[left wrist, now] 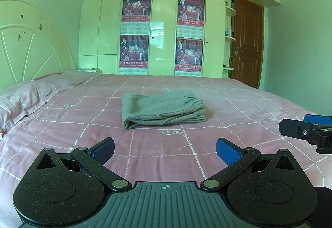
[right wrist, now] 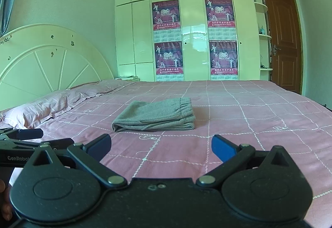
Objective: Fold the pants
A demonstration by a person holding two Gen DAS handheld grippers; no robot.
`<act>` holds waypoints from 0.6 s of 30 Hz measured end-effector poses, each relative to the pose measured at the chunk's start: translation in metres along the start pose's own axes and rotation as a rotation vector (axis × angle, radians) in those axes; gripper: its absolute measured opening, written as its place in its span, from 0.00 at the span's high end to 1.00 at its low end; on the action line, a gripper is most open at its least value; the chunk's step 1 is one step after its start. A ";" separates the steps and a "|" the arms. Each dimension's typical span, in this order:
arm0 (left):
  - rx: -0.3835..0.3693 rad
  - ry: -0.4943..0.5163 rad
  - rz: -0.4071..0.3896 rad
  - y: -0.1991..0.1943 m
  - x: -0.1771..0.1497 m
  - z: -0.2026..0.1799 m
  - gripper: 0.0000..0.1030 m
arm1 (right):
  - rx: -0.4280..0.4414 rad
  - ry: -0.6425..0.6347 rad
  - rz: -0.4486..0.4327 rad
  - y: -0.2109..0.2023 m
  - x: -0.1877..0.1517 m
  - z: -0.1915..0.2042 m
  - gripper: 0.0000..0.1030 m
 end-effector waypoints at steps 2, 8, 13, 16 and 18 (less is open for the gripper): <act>0.000 0.001 -0.001 0.000 0.000 0.000 0.00 | 0.000 -0.001 0.000 0.000 0.000 0.000 0.06; -0.001 0.002 -0.005 -0.001 -0.001 0.000 0.00 | 0.000 -0.001 0.000 0.000 0.000 0.001 0.06; 0.001 0.002 -0.011 -0.003 -0.001 -0.001 0.00 | 0.002 -0.002 0.000 0.000 0.001 -0.002 0.06; 0.002 0.002 -0.014 -0.004 -0.001 -0.001 0.00 | 0.001 -0.001 0.000 0.000 0.001 -0.002 0.06; 0.002 0.004 -0.014 -0.005 -0.001 -0.001 0.00 | 0.002 -0.002 0.001 0.000 0.001 -0.002 0.06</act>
Point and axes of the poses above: each gripper's, at about its wrist camera, not at the fingertips, and y roughly the way its jaws point, z to its left, x to its top, the point moved 7 cm from there along y, roughly the way its jaws point, and after that the axes turned 11 degrees about y, right-handed, at the moved point
